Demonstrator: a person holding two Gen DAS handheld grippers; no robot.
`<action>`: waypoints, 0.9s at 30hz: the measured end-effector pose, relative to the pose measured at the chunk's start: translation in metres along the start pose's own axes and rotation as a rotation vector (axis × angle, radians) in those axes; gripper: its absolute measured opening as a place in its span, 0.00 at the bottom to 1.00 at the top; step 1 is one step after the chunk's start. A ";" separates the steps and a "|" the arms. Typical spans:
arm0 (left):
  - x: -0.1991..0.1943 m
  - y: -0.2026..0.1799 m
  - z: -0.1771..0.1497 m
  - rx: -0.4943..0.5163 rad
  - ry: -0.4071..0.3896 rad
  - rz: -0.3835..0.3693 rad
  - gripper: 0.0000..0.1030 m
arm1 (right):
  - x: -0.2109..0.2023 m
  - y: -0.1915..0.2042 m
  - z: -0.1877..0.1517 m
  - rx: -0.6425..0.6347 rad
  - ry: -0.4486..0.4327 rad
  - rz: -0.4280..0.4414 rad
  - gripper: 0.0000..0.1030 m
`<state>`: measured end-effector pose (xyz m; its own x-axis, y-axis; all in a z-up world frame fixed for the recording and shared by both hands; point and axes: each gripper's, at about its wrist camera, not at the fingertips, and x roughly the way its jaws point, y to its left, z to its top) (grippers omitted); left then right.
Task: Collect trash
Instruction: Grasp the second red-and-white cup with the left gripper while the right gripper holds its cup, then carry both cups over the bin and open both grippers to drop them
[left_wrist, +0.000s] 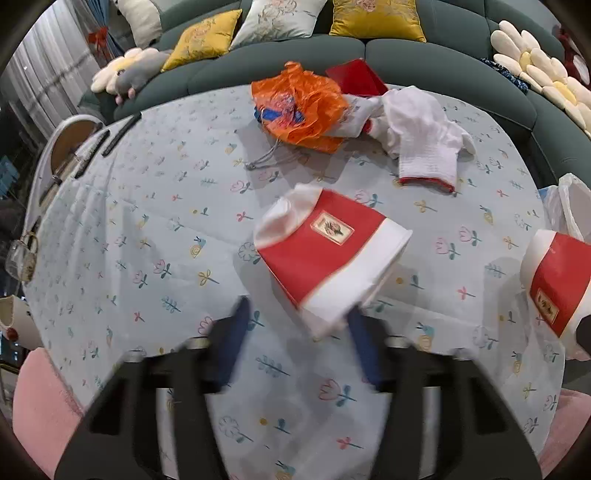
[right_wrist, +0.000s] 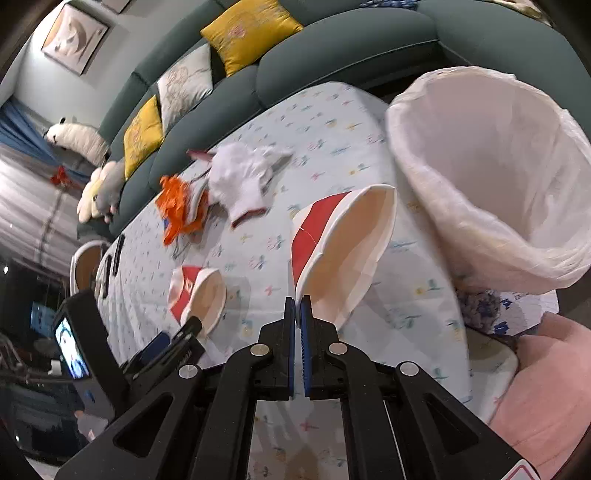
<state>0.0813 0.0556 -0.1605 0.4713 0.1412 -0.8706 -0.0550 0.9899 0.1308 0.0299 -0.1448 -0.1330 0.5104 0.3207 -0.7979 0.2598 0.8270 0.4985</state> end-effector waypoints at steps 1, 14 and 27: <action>0.003 0.003 0.001 0.000 0.009 -0.014 0.23 | 0.002 0.005 -0.002 -0.011 0.006 0.000 0.04; -0.028 0.005 0.021 0.032 -0.112 -0.082 0.02 | -0.001 0.035 0.004 -0.072 -0.018 -0.002 0.04; -0.077 -0.052 0.039 0.138 -0.218 -0.207 0.02 | -0.041 0.020 0.022 -0.038 -0.125 -0.020 0.04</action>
<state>0.0819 -0.0077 -0.0822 0.6378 -0.0837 -0.7656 0.1743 0.9840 0.0376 0.0323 -0.1520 -0.0832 0.6038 0.2458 -0.7583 0.2412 0.8504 0.4677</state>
